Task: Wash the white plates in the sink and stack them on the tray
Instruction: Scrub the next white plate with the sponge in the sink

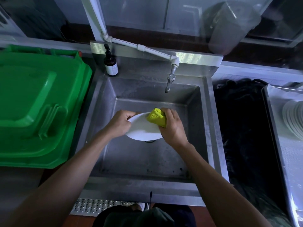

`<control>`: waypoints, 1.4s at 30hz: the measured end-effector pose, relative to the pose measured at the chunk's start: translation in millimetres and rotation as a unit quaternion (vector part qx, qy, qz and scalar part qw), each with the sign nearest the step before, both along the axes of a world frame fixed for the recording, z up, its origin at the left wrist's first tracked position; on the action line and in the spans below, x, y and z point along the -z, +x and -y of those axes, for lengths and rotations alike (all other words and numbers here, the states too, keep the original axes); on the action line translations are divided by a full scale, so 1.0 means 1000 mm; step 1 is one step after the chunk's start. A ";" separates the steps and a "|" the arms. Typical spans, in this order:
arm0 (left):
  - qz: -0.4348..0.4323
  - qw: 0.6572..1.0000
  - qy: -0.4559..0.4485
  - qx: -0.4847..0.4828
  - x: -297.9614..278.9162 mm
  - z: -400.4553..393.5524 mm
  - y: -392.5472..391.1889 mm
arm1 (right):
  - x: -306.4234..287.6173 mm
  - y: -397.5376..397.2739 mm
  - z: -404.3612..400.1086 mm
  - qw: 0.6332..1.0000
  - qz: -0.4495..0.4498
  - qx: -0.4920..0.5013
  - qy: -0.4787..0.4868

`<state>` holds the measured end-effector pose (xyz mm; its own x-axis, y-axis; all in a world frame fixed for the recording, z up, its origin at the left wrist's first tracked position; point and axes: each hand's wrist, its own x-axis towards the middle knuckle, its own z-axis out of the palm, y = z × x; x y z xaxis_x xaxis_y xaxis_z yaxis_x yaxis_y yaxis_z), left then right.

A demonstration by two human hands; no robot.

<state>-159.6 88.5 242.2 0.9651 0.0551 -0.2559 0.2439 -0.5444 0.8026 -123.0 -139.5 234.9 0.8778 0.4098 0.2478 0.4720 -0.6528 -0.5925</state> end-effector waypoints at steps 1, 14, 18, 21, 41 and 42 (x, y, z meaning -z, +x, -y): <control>0.006 1.000 -0.005 -0.014 0.004 0.003 -0.003 | 0.002 -0.002 0.001 1.000 0.018 -0.006 -0.002; -0.243 0.816 -0.376 -0.365 0.038 0.018 -0.039 | 0.013 0.000 0.021 0.990 0.141 0.019 0.019; -0.258 0.761 -0.494 -0.331 0.014 0.035 -0.023 | 0.013 -0.005 0.018 0.987 0.160 0.001 0.025; -0.245 0.748 -0.509 -0.349 0.001 0.047 -0.012 | 0.015 -0.011 0.018 0.986 0.164 -0.017 0.024; -0.134 0.769 -0.474 -0.408 0.007 0.056 -0.007 | 0.002 -0.049 -0.001 0.957 -0.237 0.041 0.163; -0.129 0.768 -0.478 -0.406 0.007 0.057 -0.009 | 0.001 -0.047 -0.005 0.954 -0.244 0.055 0.166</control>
<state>-168.7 31.6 234.8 0.6223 0.2797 -0.7311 0.4103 0.6789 0.6089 -169.7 -134.6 234.3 0.9550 0.2787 -0.1019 0.0261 -0.4211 -0.9066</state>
